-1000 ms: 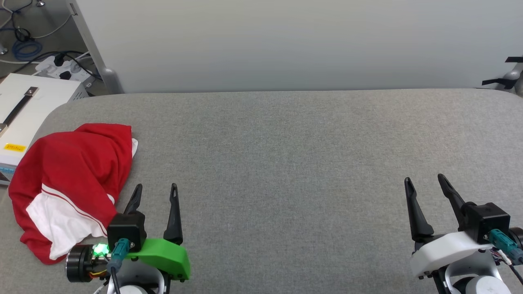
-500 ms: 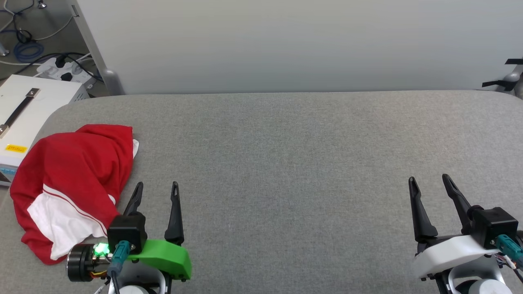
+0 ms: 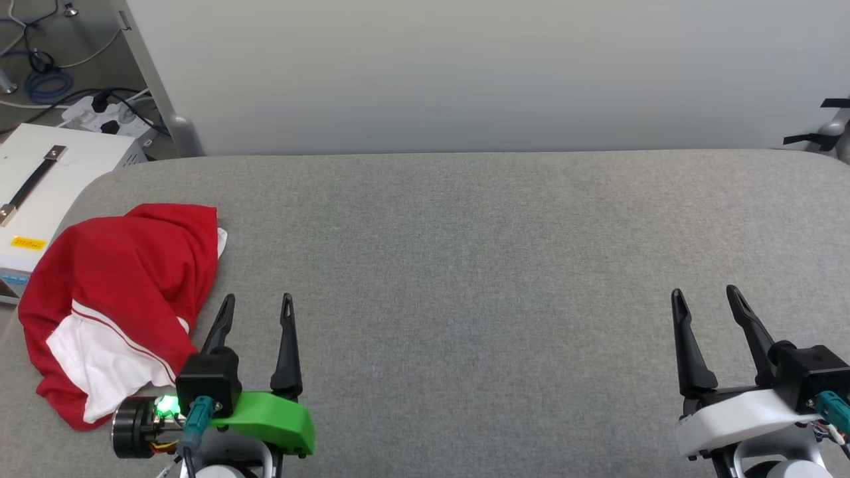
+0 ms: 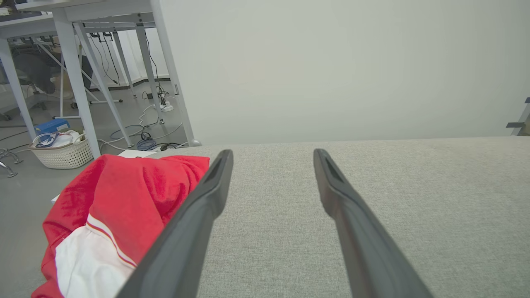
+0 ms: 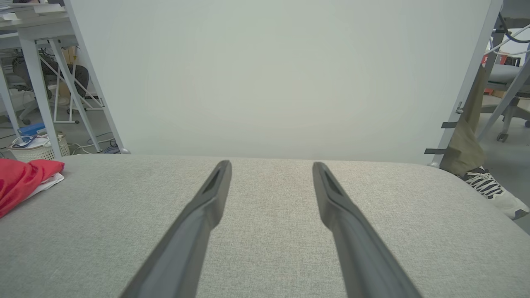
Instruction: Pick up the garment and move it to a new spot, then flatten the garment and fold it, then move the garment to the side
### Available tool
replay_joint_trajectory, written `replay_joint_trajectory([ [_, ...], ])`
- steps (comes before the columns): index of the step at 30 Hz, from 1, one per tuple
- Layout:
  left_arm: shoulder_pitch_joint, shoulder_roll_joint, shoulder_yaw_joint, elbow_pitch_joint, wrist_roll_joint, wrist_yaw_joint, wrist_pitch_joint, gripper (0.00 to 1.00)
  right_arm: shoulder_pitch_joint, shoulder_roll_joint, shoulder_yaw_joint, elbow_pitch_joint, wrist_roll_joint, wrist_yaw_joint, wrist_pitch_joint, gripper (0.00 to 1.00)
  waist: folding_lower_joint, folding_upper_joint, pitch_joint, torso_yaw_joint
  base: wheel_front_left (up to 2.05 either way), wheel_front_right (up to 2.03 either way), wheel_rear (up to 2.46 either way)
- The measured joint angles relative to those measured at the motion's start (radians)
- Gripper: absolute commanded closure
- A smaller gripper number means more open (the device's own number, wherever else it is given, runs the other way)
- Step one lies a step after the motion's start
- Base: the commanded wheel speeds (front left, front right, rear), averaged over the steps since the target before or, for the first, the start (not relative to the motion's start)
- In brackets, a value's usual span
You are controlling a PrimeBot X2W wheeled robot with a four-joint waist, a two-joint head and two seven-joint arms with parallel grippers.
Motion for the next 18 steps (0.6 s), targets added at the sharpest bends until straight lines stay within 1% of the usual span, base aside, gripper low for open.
replay_joint_trajectory([
  [18,0.014,0.0,-0.014,-0.001,0.001,0.005,-0.035,0.0,0.014,0.0,-0.004,-0.007,0.009,0.0,-0.039,0.0,0.0,0.0,-0.001,0.003,0.0,0.0,0.0],
])
